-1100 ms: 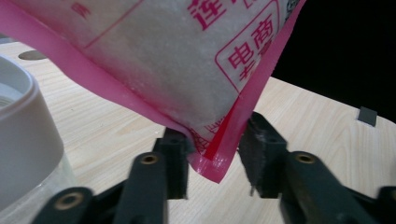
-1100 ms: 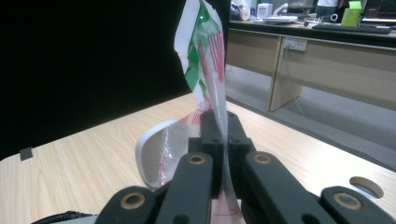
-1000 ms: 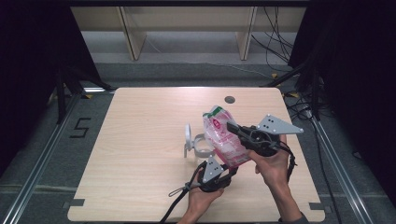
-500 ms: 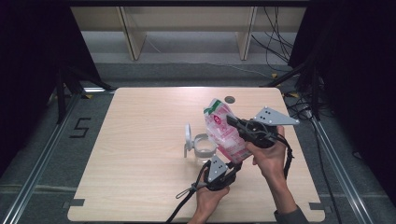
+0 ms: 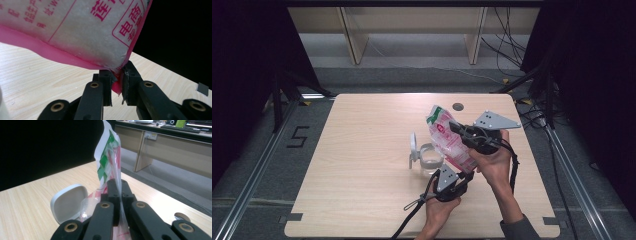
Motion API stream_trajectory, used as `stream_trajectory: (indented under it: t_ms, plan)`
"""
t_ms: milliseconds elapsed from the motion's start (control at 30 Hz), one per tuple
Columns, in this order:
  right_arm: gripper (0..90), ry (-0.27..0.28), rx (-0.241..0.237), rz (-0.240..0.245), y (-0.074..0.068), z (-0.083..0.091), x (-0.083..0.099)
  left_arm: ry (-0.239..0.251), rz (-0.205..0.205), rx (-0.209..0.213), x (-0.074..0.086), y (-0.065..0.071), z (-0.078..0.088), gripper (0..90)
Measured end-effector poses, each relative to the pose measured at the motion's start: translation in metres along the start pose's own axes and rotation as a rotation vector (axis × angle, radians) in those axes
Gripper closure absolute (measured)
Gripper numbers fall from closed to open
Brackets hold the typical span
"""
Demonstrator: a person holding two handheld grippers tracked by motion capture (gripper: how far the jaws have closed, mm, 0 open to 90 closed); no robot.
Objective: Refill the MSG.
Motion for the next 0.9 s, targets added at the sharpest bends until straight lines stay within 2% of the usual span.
stream_trajectory:
  t_ms: [33,100,167,200,233,300,333,367,400,433,500,533,567,600,667,700,900]
  plan:
    - [90.0,-0.005,0.007,0.012,0.001,0.0,0.0,-0.004,-0.018,-0.005,0.001,-0.001,0.0,79.4]
    - [90.0,-0.005,0.009,0.003,-0.001,-0.002,0.0,-0.002,-0.026,-0.01,0.0,0.0,-0.001,79.5]
    - [90.0,-0.007,0.012,0.005,-0.001,-0.004,0.0,0.006,-0.01,-0.002,0.0,0.002,-0.002,79.5]
    - [90.0,-0.014,-0.003,-0.005,-0.002,-0.004,0.001,0.005,-0.012,-0.002,0.0,0.002,-0.003,79.5]
    - [90.0,-0.019,0.005,0.016,0.0,-0.004,0.001,0.001,-0.014,-0.008,0.0,0.001,-0.002,79.5]
    - [90.0,-0.007,-0.008,-0.005,-0.002,-0.007,0.001,-0.002,-0.024,-0.008,0.001,-0.001,-0.003,79.5]
    - [90.0,-0.016,-0.004,-0.006,-0.002,-0.007,0.002,0.009,-0.004,-0.005,0.0,0.001,-0.005,79.6]
    - [90.0,-0.019,-0.005,-0.008,-0.002,-0.008,0.002,-0.005,-0.029,-0.011,0.001,-0.001,-0.004,79.6]
    - [90.0,-0.018,-0.002,-0.003,-0.001,-0.009,0.002,0.005,-0.018,-0.011,0.001,0.0,-0.005,79.6]
    - [90.0,-0.017,-0.005,-0.007,-0.002,-0.01,0.002,-0.004,-0.03,-0.009,0.001,-0.001,-0.004,79.6]
    - [90.0,-0.016,-0.007,-0.007,-0.002,-0.011,0.002,0.007,-0.005,-0.004,0.0,0.0,-0.005,79.6]
    - [90.0,-0.008,0.007,-0.001,-0.001,-0.012,0.002,0.007,-0.002,-0.004,0.0,0.001,-0.005,79.6]
    - [90.0,-0.009,-0.011,-0.007,-0.002,-0.013,0.002,-0.006,-0.028,-0.013,0.002,-0.002,-0.005,79.6]
    - [90.0,-0.014,-0.004,-0.029,-0.003,-0.013,0.003,-0.005,-0.027,-0.014,0.001,-0.002,-0.004,79.6]
    - [90.0,-0.012,-0.002,-0.006,-0.001,-0.013,0.003,-0.001,-0.022,-0.01,0.001,-0.001,-0.005,79.7]
    - [90.0,-0.014,-0.006,-0.021,-0.002,-0.014,0.003,-0.001,-0.019,-0.012,0.001,-0.001,-0.006,79.7]
    - [90.0,-0.023,-0.01,-0.013,-0.002,-0.017,0.004,0.005,-0.006,-0.008,0.0,0.0,-0.007,79.8]
Point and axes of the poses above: each handheld gripper's, and its own axes: z roughly backward along the jaws, x roughly out of its underside, y roughly to its right, the point moved 9 cm from there along -z, roughly forward along the jaws, and after that the axes turned 11 degrees about -x, right-handed, at the moved point
